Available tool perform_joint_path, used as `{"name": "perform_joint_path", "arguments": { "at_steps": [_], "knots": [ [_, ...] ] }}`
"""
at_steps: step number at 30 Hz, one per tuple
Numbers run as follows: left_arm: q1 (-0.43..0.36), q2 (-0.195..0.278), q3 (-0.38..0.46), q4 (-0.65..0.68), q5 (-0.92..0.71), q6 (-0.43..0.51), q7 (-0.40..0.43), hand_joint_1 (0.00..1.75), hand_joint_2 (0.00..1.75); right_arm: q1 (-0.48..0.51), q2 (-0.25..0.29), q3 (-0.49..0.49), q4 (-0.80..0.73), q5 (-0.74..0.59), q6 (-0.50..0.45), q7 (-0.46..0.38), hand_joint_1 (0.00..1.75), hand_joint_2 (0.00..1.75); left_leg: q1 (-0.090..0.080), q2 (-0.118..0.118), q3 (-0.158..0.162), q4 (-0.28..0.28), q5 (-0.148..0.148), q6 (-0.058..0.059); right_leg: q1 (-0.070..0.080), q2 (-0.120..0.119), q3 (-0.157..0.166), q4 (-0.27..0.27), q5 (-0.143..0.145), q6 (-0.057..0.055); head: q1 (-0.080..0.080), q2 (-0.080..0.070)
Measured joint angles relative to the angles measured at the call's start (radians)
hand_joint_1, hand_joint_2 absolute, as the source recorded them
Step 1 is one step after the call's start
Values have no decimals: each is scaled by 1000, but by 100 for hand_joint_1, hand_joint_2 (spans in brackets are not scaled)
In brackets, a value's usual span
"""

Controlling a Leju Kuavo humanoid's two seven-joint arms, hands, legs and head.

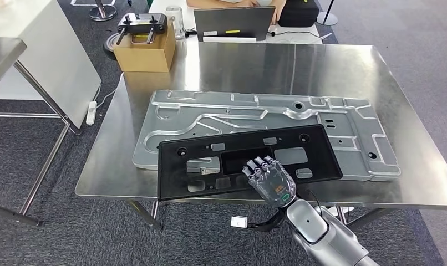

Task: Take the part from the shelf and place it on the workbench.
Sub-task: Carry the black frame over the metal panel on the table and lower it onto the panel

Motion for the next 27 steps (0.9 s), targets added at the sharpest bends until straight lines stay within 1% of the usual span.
{"name": "perform_joint_path", "arguments": {
  "at_steps": [1, 2, 3, 4, 5, 6, 7, 8, 9, 10, 11, 12, 13, 15, 16, 17, 18, 19, 20, 21, 22, 23, 24, 25, 26, 27],
  "knots": [
    [2, 0, 0, 0, 0, 0, 0, 0, 175, 0, 0, -1, -1, 0, 0, 0, 175, 175, 2, 0, 6, -6, -1, 6, 0, -1, -4, 14, -9, 5, 0, 0],
    [3, 0, 0, 0, 0, 1, 0, 0, 175, -1, 0, -1, -2, 0, 0, 0, 175, 175, 5, 0, 13, -11, -2, 12, 0, -1, -21, 50, -26, 9, 0, 0],
    [3, 0, 0, 0, 0, 1, 0, 0, 175, 0, 0, -2, -2, 0, 0, 0, 175, 175, 5, 0, 18, -14, -5, 16, -2, -2, -52, 108, -49, 13, 0, 0],
    [2, 0, 0, 0, 0, 1, -1, 0, 175, 1, 1, -2, -2, 0, 0, -1, 175, 175, 5, 0, 23, -15, -10, 20, -2, -2, -93, 178, -75, 16, 1, 0],
    [2, 0, 0, 0, 0, 1, -1, 0, 175, 4, 1, -2, -1, 0, 0, -3, 175, 175, 4, 0, 27, -14, -14, 22, -2, -2, -136, 243, -93, 18, 1, 0],
    [3, 0, 0, 0, 0, 1, -1, 0, 175, 7, 1, -2, 0, 0, 0, -5, 175, 175, 4, -1, 33, -14, -20, 23, -2, -2, -169, 282, -93, 19, 1, 0],
    [4, 0, 0, 0, 0, 1, -1, 0, 175, 9, 1, -2, 0, 0, 0, -7, 175, 175, 3, -1, 41, -13, -27, 22, -2, -2, -182, 282, -69, 19, 1, 0],
    [5, 0, 0, 0, 0, 1, -1, 0, 175, 10, 1, -2, 0, 0, 0, -8, 175, 175, 3, -2, 51, -12, -34, 21, -2, -2, -176, 242, -26, 17, 1, 0],
    [6, 0, 0, 0, 0, 1, -1, 0, 175, 11, 1, -2, 0, 0, 0, -9, 175, 175, 3, -2, 62, -12, -43, 18, -2, -2, -154, 174, 26, 14, 1, 0],
    [6, 0, 0, 0, -1, 1, -1, 0, 175, 10, 1, -2, 0, 0, 0, -9, 175, 175, 2, -2, 71, -11, -51, 15, 0, -2, -130, 108, 64, 10, 1, 0],
    [5, 0, 0, 0, -1, 1, -1, 0, 175, 9, 1, -2, 0, 0, 0, -9, 175, 175, 0, -3, 75, -9, -58, 10, 2, -2, -109, 56, 84, 5, 1, 0],
    [4, 0, 0, 0, -2, 1, -1, 0, 175, 8, 1, -3, 0, 0, 0, -8, 175, 175, -1, -3, 77, -9, -63, 5, 5, -2, -97, 27, 89, -1, 1, 0],
    [2, 0, 0, 0, -2, 1, 0, 0, 175, 7, 1, -3, 0, 0, 0, -8, 175, 175, -2, -4, 77, -10, -66, 0, 7, -1, -94, 20, 81, -7, 1, 0],
    [1, 0, 1, 0, -2, 1, 0, 0, 175, 7, 1, -7, -2, 0, 0, -6, 175, 175, -2, -3, 81, -13, -73, -11, 4, 1, -88, 12, 74, -19, 0, 0],
    [2, 0, 1, 0, -2, 1, 0, 0, 175, 8, 1, -11, -3, 0, 0, -4, 175, 175, -2, -2, 81, -4, -81, -17, 2, 2, -82, 9, 71, -26, 0, 0],
    [2, 0, 1, 0, -3, 2, 0, 0, 175, 8, 0, -16, -5, 0, 0, -1, 175, 175, -1, -1, 71, 25, -97, -23, -1, 2, -75, 6, 68, -32, 0, 0],
    [3, 0, 2, 0, -3, 2, -1, 0, 175, 8, 0, -21, -6, 0, 0, 3, 175, 175, 0, 0, 47, 77, -120, -28, -2, 1, -68, 4, 64, -37, 0, 0],
    [3, 0, 3, 0, -3, 2, -1, 0, 175, 9, 0, -25, -7, 0, 1, 7, 175, 175, 2, 1, 9, 146, -147, -32, -2, 0, -63, 4, 59, -41, 0, 0],
    [3, 0, 4, 0, -3, 2, -2, 0, 175, 11, 0, -27, -8, 0, 1, 11, 175, 175, 2, 2, -35, 218, -169, -35, -1, -1, -58, 4, 54, -43, 0, 0],
    [2, 0, 6, 0, -2, 2, -3, 0, 175, 14, 0, -29, -9, 0, 1, 15, 175, 175, 3, 2, -72, 270, -177, -36, -1, -2, -52, 4, 49, -43, 0, 0],
    [2, 0, 6, 0, -2, 2, -4, 0, 175, 17, 0, -31, -9, 0, 1, 18, 175, 175, 3, 2, -93, 287, -163, -36, 0, -2, -45, 4, 43, -43, 0, 0],
    [1, 0, 7, 0, -2, 2, -4, 0, 175, 20, 0, -33, -9, 0, 2, 22, 175, 175, 3, 2, -94, 264, -129, -34, 0, -1, -35, 4, 37, -42, 0, 0],
    [1, 0, 7, 0, -2, 2, -4, 0, 175, 21, 0, -34, -10, 0, 3, 29, 175, 175, 2, 2, -76, 205, -79, -29, 0, 1, -24, 4, 30, -41, 0, 0],
    [3, 0, 8, 0, -2, 2, -4, 0, 175, 22, -1, -35, -11, 0, 6, 40, 175, 175, 1, 2, -52, 137, -34, -23, 1, 2, -15, 4, 22, -40, 0, 0],
    [4, 0, 9, 0, -2, 3, -4, 0, 175, 21, -2, -36, -13, 0, 10, 57, 175, 175, -1, 2, -27, 75, -3, -17, 2, 4, -8, 4, 16, -36, 0, 0],
    [5, 1, 10, 1, -2, 3, -4, 0, 175, 21, -4, -37, -15, 0, 14, 76, 175, 175, -4, 2, -11, 33, 9, -11, 3, 6, -6, 4, 11, -31, 1, 0]
  ]
}}
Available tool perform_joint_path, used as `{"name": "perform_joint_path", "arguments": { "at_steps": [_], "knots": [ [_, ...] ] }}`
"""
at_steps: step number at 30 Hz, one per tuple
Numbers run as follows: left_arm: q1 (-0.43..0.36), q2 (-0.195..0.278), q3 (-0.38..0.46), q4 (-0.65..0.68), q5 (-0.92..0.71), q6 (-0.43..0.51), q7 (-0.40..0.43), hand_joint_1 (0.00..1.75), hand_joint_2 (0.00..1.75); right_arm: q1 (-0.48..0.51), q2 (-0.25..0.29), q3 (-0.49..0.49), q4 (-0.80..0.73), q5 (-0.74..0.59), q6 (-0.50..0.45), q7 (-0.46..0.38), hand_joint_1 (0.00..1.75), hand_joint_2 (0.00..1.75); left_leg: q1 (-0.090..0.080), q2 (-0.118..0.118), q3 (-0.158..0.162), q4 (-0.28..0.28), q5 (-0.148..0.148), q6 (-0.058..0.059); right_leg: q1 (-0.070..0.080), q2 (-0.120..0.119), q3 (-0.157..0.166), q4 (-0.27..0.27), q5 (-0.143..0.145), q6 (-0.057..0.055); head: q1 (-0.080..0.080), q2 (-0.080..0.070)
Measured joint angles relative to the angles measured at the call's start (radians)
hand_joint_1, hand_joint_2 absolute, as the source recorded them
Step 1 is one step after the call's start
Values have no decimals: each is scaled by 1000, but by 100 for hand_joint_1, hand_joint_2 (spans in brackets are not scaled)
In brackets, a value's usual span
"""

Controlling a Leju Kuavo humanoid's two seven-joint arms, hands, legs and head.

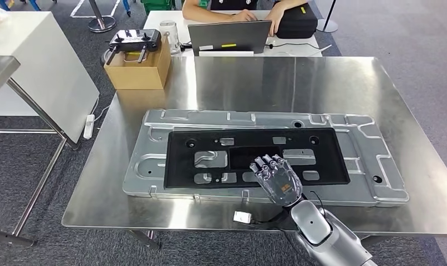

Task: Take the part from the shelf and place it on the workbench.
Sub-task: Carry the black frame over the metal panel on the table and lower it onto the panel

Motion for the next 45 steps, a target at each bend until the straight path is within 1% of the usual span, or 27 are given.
{"name": "perform_joint_path", "arguments": {
  "at_steps": [2, 4, 5, 6, 8, 9, 10, 11, 13, 14, 15, 17, 19, 21, 22, 24, 25, 26, 27, 28, 29, 30, 32, 35, 37, 41, 45],
  "knots": [
    [0, 0, 3, 0, 0, 1, 1, 0, 175, 3, -7, -3, -5, 0, 2, 25, 175, 175, -4, 0, 12, -26, -10, 8, 1, 1, 1, -3, -5, 11, 0, 0],
    [4, 1, 6, 0, 0, 2, 2, 0, 175, 10, -16, -10, -12, 0, 1, 29, 175, 175, 2, -1, 22, -40, -12, 18, 2, -2, 4, 0, -12, 21, 0, 0],
    [7, 1, 7, 0, 0, 2, 2, 0, 175, 13, -20, -13, -17, 0, 0, 29, 175, 175, 6, 0, 29, -47, -12, 24, 2, -2, -2, 20, -24, 25, 1, 0],
    [9, 1, 8, 0, 0, 2, 2, 0, 175, 16, -23, -16, -21, 0, 0, 29, 175, 175, 9, 1, 38, -54, -13, 30, 1, -3, -21, 61, -44, 29, 1, 0],
    [9, 2, 11, 0, 0, 2, 2, 0, 175, 23, -29, -24, -27, 0, 1, 27, 175, 175, 8, 1, 48, -56, -21, 37, -3, -3, -95, 188, -92, 35, 2, 0],
    [9, 2, 13, 0, 0, 1, 2, 0, 175, 30, -31, -29, -29, 0, 1, 25, 175, 175, 8, 1, 52, -55, -26, 38, -5, -4, -135, 245, -103, 38, 2, 0],
    [10, 2, 14, 0, 0, 1, 2, 0, 175, 37, -33, -33, -30, 0, 1, 22, 175, 175, 8, 0, 59, -55, -33, 37, -7, -4, -161, 271, -95, 41, 2, 0],
    [11, 2, 14, 0, 0, 1, 2, 0, 175, 43, -34, -37, -32, 0, 1, 18, 175, 175, 8, -1, 68, -54, -40, 36, -9, -4, -169, 259, -66, 43, 2, 0],
    [13, 1, 15, 0, 0, 1, 2, 0, 175, 50, -35, -43, -38, 0, 2, 15, 175, 175, 9, -2, 88, -51, -57, 29, -14, -7, -133, 138, 26, 44, 2, 0],
    [12, 1, 15, 0, 0, 1, 2, 0, 175, 51, -36, -46, -41, 0, 2, 14, 175, 175, 8, -2, 94, -48, -67, 24, -13, -8, -108, 76, 55, 43, 3, 0],
    [11, 1, 15, 0, 0, 1, 2, 0, 175, 52, -36, -49, -44, 0, 2, 14, 175, 175, 6, -3, 98, -47, -74, 17, -11, -9, -90, 35, 69, 40, 2, 0],
    [9, 2, 16, 0, 0, 1, 1, 0, 175, 53, -36, -54, -47, 0, 2, 12, 175, 175, 4, -3, 101, -47, -85, 5, -6, -7, -77, 14, 59, 28, 3, 0],
    [7, 2, 18, 0, 0, 2, 1, 0, 175, 55, -36, -57, -51, 0, 2, 10, 175, 175, 5, -1, 110, -47, -96, -6, -8, -4, -70, 11, 53, 14, 3, 0],
    [6, 2, 19, 0, 0, 2, -1, 0, 175, 56, -36, -59, -57, 0, 2, 7, 175, 175, 7, 0, 95, 5, -128, -17, -12, -4, -58, 7, 47, 2, 2, 0],
    [6, 3, 19, 0, -1, 1, -5, 0, 175, 57, -36, -61, -59, 0, 2, 5, 175, 175, 8, 0, 65, 65, -154, -21, -12, -5, -54, 7, 44, -3, 2, 0],
    [6, 3, 20, 0, -6, -2, -21, 0, 175, 63, -36, -67, -62, 0, 3, 0, 87, 87, 9, 0, -19, 203, -203, -26, -10, -6, -50, 7, 36, -7, 2, 0],
    [6, 3, 20, 0, -9, -3, -28, 0, 175, 68, -36, -70, -63, 0, 3, -4, 44, 44, 10, 0, -51, 243, -205, -26, -8, -6, -46, 7, 32, -8, 2, 0],
    [6, 3, 20, 0, -11, -5, -32, 0, 175, 72, -36, -74, -65, 0, 3, -8, 0, 0, 9, 0, -63, 243, -183, -24, -7, -5, -40, 7, 27, -8, 2, 0],
    [7, 3, 20, 0, -12, -6, -33, 0, 175, 75, -36, -78, -68, 0, 4, -11, 0, 0, 9, 0, -55, 204, -142, -19, -5, -4, -31, 7, 22, -8, 2, 0],
    [8, 4, 20, 0, -11, -7, -33, 0, 175, 77, -36, -81, -70, 0, 4, -15, 0, 0, 7, 0, -33, 138, -92, -12, -4, -2, -21, 7, 16, -7, 2, 0],
    [10, 6, 21, 1, -11, -8, -33, 0, 175, 78, -35, -84, -74, 0, 4, -18, 0, 0, 3, 0, -8, 74, -54, -4, -1, -1, -13, 7, 10, -5, 2, 0],
    [11, 7, 21, 1, -10, -8, -33, 0, 175, 79, -35, -87, -76, 0, 5, -21, 0, 0, 0, 0, 13, 20, -30, 4, 0, 1, -9, 7, 5, -2, 2, 0],
    [12, 8, 23, 1, -4, -8, -34, 0, 175, 81, -35, -96, -79, 0, 7, -27, 0, 0, -3, -1, 31, -25, -24, 7, 4, 1, -8, 8, -1, 3, 3, 0],
    [12, 8, 29, 1, 1, -8, -34, 0, 175, 85, -33, -107, -81, 0, 10, -33, 0, 0, -4, -3, 32, -34, -24, 2, 3, -2, -7, 4, -2, 3, 3, 0],
    [12, 8, 31, 1, 2, -8, -34, 0, 175, 85, -32, -111, -82, 0, 10, -34, 0, 0, -5, -3, 32, -34, -26, 5, 3, -3, -4, -1, -2, 4, 2, 0],
    [11, 8, 36, 1, 2, -7, -34, 0, 0, 85, -32, -116, -82, 0, 10, -34, 0, 0, -5, -3, 32, -34, -29, 10, 2, -3, -1, -6, -1, 8, 3, 0],
    [11, 8, 39, 1, 0, -11, -33, 0, 0, 85, -31, -118, -84, 0, 12, -36, 0, 0, -5, -3, 33, -33, -29, 11, 2, -3, 0, -9, 0, 14, 3, 0]
  ]
}}
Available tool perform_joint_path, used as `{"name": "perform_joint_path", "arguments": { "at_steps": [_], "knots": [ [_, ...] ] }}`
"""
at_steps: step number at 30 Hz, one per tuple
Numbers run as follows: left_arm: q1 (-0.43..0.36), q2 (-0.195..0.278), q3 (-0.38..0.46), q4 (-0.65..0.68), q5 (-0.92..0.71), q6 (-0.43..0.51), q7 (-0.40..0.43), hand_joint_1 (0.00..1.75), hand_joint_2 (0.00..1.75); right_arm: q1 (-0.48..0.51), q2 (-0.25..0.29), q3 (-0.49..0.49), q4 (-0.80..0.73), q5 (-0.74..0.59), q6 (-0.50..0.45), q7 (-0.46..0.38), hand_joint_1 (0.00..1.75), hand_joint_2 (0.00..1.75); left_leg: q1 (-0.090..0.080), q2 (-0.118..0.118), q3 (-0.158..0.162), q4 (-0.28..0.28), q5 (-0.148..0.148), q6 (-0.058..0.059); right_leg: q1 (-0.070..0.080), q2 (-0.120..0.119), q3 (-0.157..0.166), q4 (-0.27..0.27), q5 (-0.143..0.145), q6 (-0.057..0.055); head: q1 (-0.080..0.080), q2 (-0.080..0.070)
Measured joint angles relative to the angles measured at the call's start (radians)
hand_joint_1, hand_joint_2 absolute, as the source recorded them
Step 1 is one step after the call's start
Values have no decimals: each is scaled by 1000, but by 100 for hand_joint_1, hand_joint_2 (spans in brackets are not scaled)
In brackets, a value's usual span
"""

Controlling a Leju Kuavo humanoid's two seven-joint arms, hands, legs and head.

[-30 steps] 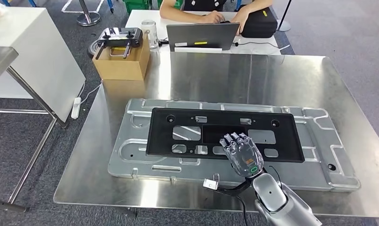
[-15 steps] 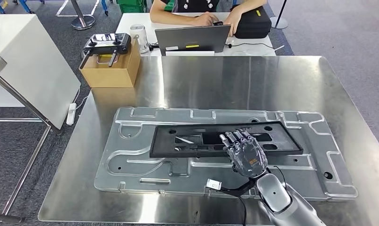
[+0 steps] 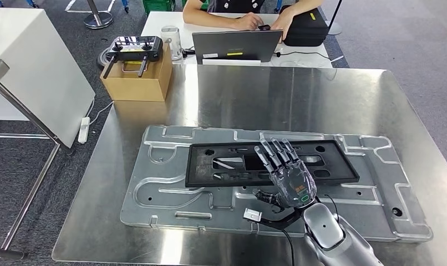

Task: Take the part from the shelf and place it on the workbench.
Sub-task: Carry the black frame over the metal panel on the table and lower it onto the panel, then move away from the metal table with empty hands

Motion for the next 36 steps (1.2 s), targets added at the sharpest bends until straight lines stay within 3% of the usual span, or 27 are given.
{"name": "perform_joint_path", "arguments": {
  "at_steps": [2, 5, 6, 9, 10, 11, 12, 14, 15, 17, 20, 22, 25, 26, 27, 28, 30, 32, 35, 36],
  "knots": [
    [0, 0, 0, 0, -2, -6, -2, 0, 0, 0, 1, -3, -1, 0, 1, -4, 0, 0, -1, 0, 0, 2, -1, 2, -2, 0, 1, -3, 1, 3, 0, 0],
    [-1, 0, 0, 0, -5, -11, 2, 0, 0, 1, 5, -11, -5, 0, 3, -11, 0, 0, 3, 2, 15, -26, 15, 27, -6, 0, 9, -14, 3, 20, 0, 0],
    [-1, 0, 0, 0, -5, -12, 3, 0, 0, 1, 6, -14, -7, 0, 4, -12, 0, 0, 6, 4, 24, -44, 26, 36, -6, 0, 6, 0, -10, 24, 0, 0],
    [-2, -1, 0, 0, -5, -14, 4, 0, 0, 2, 7, -18, -8, 0, 4, -15, 0, 0, 10, 8, 30, -64, 38, 41, -13, 0, -61, 150, -97, 30, 0, 0],
    [-2, -1, 0, 0, -5, -16, 5, 0, 0, 3, 7, -19, -8, 0, 5, -16, 0, 0, 11, 8, 27, -61, 38, 40, -17, -1, -86, 202, -115, 34, 0, 0],
    [-2, -1, 0, 0, -5, -18, 5, 0, 0, 4, 7, -20, -8, 0, 6, -17, 0, 0, 12, 8, 23, -56, 37, 37, -23, -1, -99, 227, -114, 40, 0, 0],
    [-2, -1, 0, 0, -5, -20, 5, 0, 0, 5, 7, -21, -8, 0, 7, -18, 0, 0, 16, 8, 18, -49, 36, 33, -28, -2, -94, 217, -93, 46, 0, 0],
    [-2, -1, 0, 0, -5, -23, 5, 0, 0, 3, 7, -22, -8, 0, 9, -19, 0, 0, 25, 7, 5, -25, 27, 15, -40, -5, -43, 111, -35, 63, 0, 0],
    [-2, -1, 0, 0, -5, -24, 5, 0, 0, 3, 8, -23, -8, 0, 9, -19, 0, 0, 28, 6, -3, -11, 23, 5, -41, -2, -21, 67, -13, 66, 0, 0],
    [-3, 0, 0, 0, -5, -25, 4, 0, 0, 2, 9, -23, -8, 0, 10, -19, 0, 0, 27, 2, -17, 12, 19, -13, -38, 7, -12, 40, -8, 54, 0, 0],
    [-1, 0, 0, 0, -7, -25, 4, 0, 0, 0, 14, -24, -8, 0, 12, -25, 0, 0, 29, 0, -35, 28, 15, -30, -36, 10, -33, 51, -2, 19, 0, 0],
    [-1, 0, 0, 0, -10, -25, 3, 0, 0, -1, 18, -26, -8, 0, 13, -32, 0, 0, 33, 3, -60, 79, -35, -37, -34, 6, -49, 51, 11, 0, -1, 0],
    [-2, 0, 0, 0, -13, -25, 3, 0, 0, -1, 21, -33, -8, -2, 15, -39, 0, 0, 32, 4, -117, 256, -150, -39, -24, 0, -79, 51, 33, -15, -1, 0],
    [-2, 0, 0, 0, -13, -25, 3, 0, 0, -1, 22, -34, -8, -3, 15, -40, 0, 0, 31, 5, -122, 294, -162, -36, -20, -1, -90, 51, 41, -17, -1, 0],
    [-2, 0, 0, 0, -14, -25, 3, 0, 0, -1, 22, -36, -8, -3, 16, -42, 0, 0, 28, 4, -108, 296, -156, -30, -15, -2, -100, 51, 49, -18, -1, 0],
    [-2, 0, 0, 0, -14, -25, 3, 0, 0, -1, 23, -36, -8, -3, 16, -44, 0, 0, 24, 4, -75, 259, -135, -21, -10, -2, -108, 51, 56, -19, -1, 0],
    [-5, 2, 1, 0, -14, -25, 3, 0, 0, -2, 25, -38, -8, -4, 16, -46, 0, 0, 10, 4, 25, 119, -98, 9, -4, -3, -120, 51, 70, -19, -1, 0],
    [-9, 4, 1, 0, -14, -25, 3, 0, 0, -2, 27, -40, -8, -5, 16, -48, 0, 0, -4, 6, 85, 21, -85, 23, -7, -5, -123, 47, 85, -10, -1, 0],
    [-11, 4, 1, 0, -15, -25, 3, 0, 0, -2, 30, -41, -8, -6, 15, -49, 0, 0, -8, 10, 86, -17, -59, 23, -11, -7, -123, 31, 108, 10, -1, 0],
    [-12, 4, 1, 0, -15, -25, 4, 0, 0, -2, 30, -42, -8, -6, 15, -49, 0, 0, -5, 12, 83, -29, -43, 27, -10, -7, -126, 33, 98, 15, 0, 0]
  ]
}}
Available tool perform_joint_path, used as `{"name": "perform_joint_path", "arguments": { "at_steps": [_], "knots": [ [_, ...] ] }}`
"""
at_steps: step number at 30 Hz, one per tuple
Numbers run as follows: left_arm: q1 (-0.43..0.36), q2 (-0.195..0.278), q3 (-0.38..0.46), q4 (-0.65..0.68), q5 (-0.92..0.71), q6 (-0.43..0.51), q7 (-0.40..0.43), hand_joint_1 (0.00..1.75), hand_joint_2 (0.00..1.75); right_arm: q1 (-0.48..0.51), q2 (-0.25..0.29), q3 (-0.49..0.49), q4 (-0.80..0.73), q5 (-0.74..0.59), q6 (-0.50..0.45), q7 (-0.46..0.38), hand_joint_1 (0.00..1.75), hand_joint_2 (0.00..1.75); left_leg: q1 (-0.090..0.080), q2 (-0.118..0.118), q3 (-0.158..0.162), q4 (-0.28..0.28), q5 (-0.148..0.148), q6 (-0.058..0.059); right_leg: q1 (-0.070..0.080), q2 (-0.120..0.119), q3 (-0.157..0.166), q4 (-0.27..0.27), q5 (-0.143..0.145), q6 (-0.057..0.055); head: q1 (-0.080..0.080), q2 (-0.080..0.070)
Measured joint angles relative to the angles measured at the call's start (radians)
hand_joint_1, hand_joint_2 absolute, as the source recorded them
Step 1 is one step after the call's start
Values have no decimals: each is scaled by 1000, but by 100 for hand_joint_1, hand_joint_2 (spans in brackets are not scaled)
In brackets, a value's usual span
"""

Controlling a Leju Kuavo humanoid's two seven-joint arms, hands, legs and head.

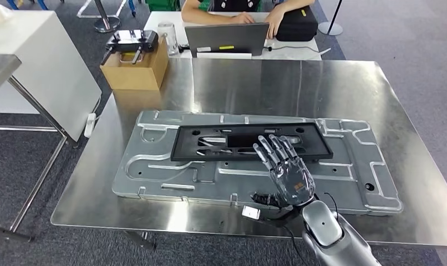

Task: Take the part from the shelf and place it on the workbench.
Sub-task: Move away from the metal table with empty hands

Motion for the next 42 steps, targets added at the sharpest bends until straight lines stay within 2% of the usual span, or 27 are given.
{"name": "perform_joint_path", "arguments": {
  "at_steps": [3, 6, 8, 10, 12, 13, 14, 16, 17, 18, 21, 22, 24, 25, 26, 28, 30, 32, 33, 34, 36, 37, 38, 39, 40, 41, 42],
  "knots": [
    [1, 0, 0, 0, 0, 0, 0, 0, 0, -1, 0, -4, 1, -1, 0, 0, 0, 0, 6, 5, -13, -20, 33, 10, 2, 1, -17, 37, -67, 5, 1, 0],
    [1, 0, 0, 0, 0, 0, 0, 0, 0, -1, 0, -5, 2, -1, 0, 0, 0, 0, 6, 6, -20, -20, 39, 10, 1, 2, -24, 63, -95, 6, 1, 0],
    [1, 0, 0, 0, 0, 0, 0, 0, 0, 0, 0, -6, 5, -1, -1, 0, 0, 0, 6, 6, -46, -16, 55, 9, 0, 1, -32, 143, -137, 12, 0, 0],
    [1, -1, 0, 0, -1, -2, 0, 0, 0, 1, 0, -8, 11, -2, -3, 0, 0, 0, 6, 7, -98, 2, 83, 2, -4, 0, 22, 163, -130, 19, 0, 0],
    [1, -2, 0, 0, -2, -3, -1, 0, 0, 0, 0, -11, 14, -2, -7, 0, 0, 0, 5, 7, -138, 26, 100, -8, -3, 0, 122, 56, -118, 17, 0, 0],
    [1, -2, 0, 0, -3, -3, -1, 0, 0, -1, 0, -12, 14, -3, -9, 0, 0, 0, 4, 7, -146, 34, 105, -14, -1, 0, 151, 9, -126, 11, 0, 0],
    [1, -2, 0, 0, -4, -3, -2, 0, 0, -2, 0, -14, 14, -4, -10, 0, 0, 0, 3, 7, -151, 38, 110, -20, 2, 1, 162, -15, -135, 5, 0, 0],
    [2, -2, 0, 0, -5, -3, -2, 0, 0, -2, 0, -17, 15, -4, -12, 0, 0, 0, 5, 6, -155, 39, 122, -32, 2, 0, 153, -21, -124, -10, 1, 0],
    [2, -2, 0, 0, -5, -2, -2, 0, 0, -2, 0, -18, 16, -4, -12, 0, 0, 0, 6, 5, -161, 45, 112, -39, 0, -1, 145, -23, -113, -19, 1, 0],
    [3, -2, 0, 1, -5, -2, -2, 0, 0, -2, 0, -18, 16, -4, -13, 0, 0, 0, 8, 3, -171, 66, 82, -46, -2, -2, 135, -26, -101, -26, 1, 0],
    [5, -2, 0, 1, -5, -3, -2, 0, 0, -2, 0, -19, 17, -4, -13, -1, 0, 0, 16, 1, -210, 222, -67, -64, -5, -5, 92, -27, -63, -35, 0, 0],
    [5, -2, 0, 1, -5, -3, -2, 0, 0, -1, 0, -19, 18, -4, -13, -1, 0, 0, 20, 1, -215, 275, -90, -68, -5, -5, 76, -25, -51, -34, 0, 0],
    [4, -2, 0, 1, -5, -3, -2, 0, 0, 1, 0, -19, 21, -4, -13, -1, 0, 0, 25, 1, -187, 303, -68, -74, -7, -5, 43, -21, -28, -29, 0, 0],
    [4, -2, 0, 1, -5, -3, -2, 0, 0, 2, 0, -19, 22, -4, -14, -1, 0, 0, 28, 1, -147, 266, -40, -74, -8, -5, 28, -19, -18, -25, 0, 0],
    [3, -2, 1, 1, -5, -3, -2, 0, 0, 2, 0, -19, 22, -4, -14, -1, 0, 0, 29, 0, -93, 202, -23, -73, -9, -5, 17, -17, -8, -20, 0, 0],
    [1, -2, 1, 1, -5, -3, -2, 0, 0, 2, 0, -19, 22, -5, -14, -1, 0, 0, 26, -3, 4, 63, -27, -65, -9, -4, 4, -15, 10, -8, 0, 0],
    [-1, -2, 1, 1, -6, -4, -2, 0, 0, 2, 0, -20, 22, -6, -14, -2, 0, 0, 19, -6, 31, 8, -39, -52, -9, -4, 3, -22, 30, 7, 0, 0],
    [0, -2, 1, 1, -7, -6, -2, 0, 0, 4, 1, -20, 23, -17, -12, -9, 0, 0, 19, -4, 16, 3, -18, -33, -11, -3, -1, -29, 41, 21, 0, 0],
    [-1, -3, 1, 1, -8, -7, -2, 0, 0, 6, 1, -20, 24, -29, -10, -15, 0, 0, 19, -1, 7, -2, -4, -22, -12, -1, -9, -19, 22, 25, 0, 0],
    [-1, -3, 1, 1, -9, -8, -1, 0, 0, 9, 2, -20, 26, -50, -6, -25, 0, 0, 20, 2, -6, -6, 11, -13, -12, 0, -22, 12, -19, 26, 1, 0],
    [-2, -5, 1, 1, -10, -10, -1, 0, 0, 21, 9, -20, 35, -122, 4, -53, 0, 0, 16, 4, -39, -8, 39, -1, -11, 0, -54, 133, -131, 26, 1, 0],
    [-1, -6, 2, 1, -10, -11, -1, 0, 0, 32, 17, -20, 44, -169, 8, -71, 0, 0, 12, 4, -57, -6, 52, 1, -9, 0, -64, 199, -165, 26, 1, 0],
    [0, -7, 3, 1, -10, -12, -1, 0, 0, 44, 27, -21, 57, -212, 8, -88, 0, 0, 9, 4, -74, -4, 64, 2, -7, 1, -63, 244, -172, 25, 1, 0],
    [1, -8, 4, 1, -10, -13, -1, 0, 0, 55, 38, -21, 76, -246, 4, -104, 0, 0, 5, 4, -91, -1, 75, 2, -4, 1, -46, 257, -155, 22, 1, 0],
    [1, -8, 4, 1, -11, -14, -1, 0, 0, 65, 50, -21, 98, -268, -3, -116, 0, 0, 2, 4, -107, 2, 85, 2, -1, 1, -12, 236, -128, 16, 1, 0],
    [1, -9, 5, 1, -11, -14, -1, 0, 0, 72, 61, -21, 123, -282, -9, -124, 0, 0, -1, 4, -121, 6, 94, 1, 3, 0, 37, 183, -107, 8, 1, 0],
    [1, -11, 6, 1, -12, -14, -1, 0, 0, 77, 72, -22, 146, -292, -13, -130, 0, 0, -4, 4, -133, 11, 102, -1, 9, 0, 96, 109, -105, -3, 0, 0]
  ]
}}
